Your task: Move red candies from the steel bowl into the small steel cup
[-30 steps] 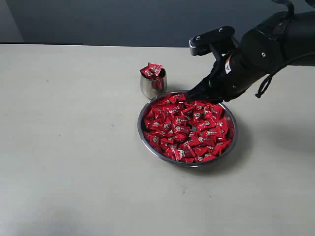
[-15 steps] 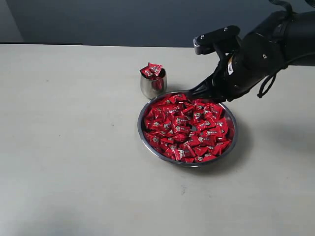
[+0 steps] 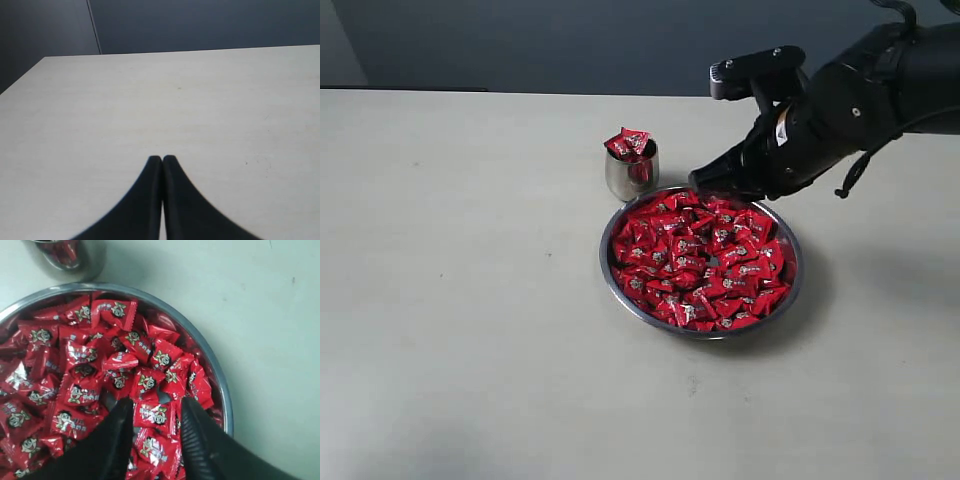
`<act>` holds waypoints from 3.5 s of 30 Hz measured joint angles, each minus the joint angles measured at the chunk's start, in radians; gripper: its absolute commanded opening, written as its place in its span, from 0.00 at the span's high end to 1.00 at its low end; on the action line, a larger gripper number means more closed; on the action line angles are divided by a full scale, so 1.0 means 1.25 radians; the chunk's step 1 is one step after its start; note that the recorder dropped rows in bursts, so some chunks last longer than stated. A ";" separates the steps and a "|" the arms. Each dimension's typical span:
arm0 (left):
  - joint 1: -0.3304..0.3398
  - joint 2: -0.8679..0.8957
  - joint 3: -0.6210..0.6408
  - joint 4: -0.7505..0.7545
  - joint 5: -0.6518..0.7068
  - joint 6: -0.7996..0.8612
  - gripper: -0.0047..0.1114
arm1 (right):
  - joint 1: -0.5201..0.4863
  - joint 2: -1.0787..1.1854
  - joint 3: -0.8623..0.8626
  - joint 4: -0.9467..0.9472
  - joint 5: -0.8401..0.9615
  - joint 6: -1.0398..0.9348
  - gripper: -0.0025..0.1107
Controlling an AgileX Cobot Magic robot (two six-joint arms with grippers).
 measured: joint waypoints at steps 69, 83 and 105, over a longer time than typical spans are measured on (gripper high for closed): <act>0.000 0.000 0.000 0.000 0.000 0.000 0.96 | 0.000 0.235 -0.067 0.237 -0.155 -0.056 0.69; 0.000 0.000 0.000 0.000 0.000 0.000 0.96 | 0.000 0.235 -0.067 0.252 -0.155 0.068 0.86; -0.021 0.000 0.000 0.000 0.000 0.000 0.96 | 0.000 0.235 -0.067 0.279 -0.136 0.236 0.69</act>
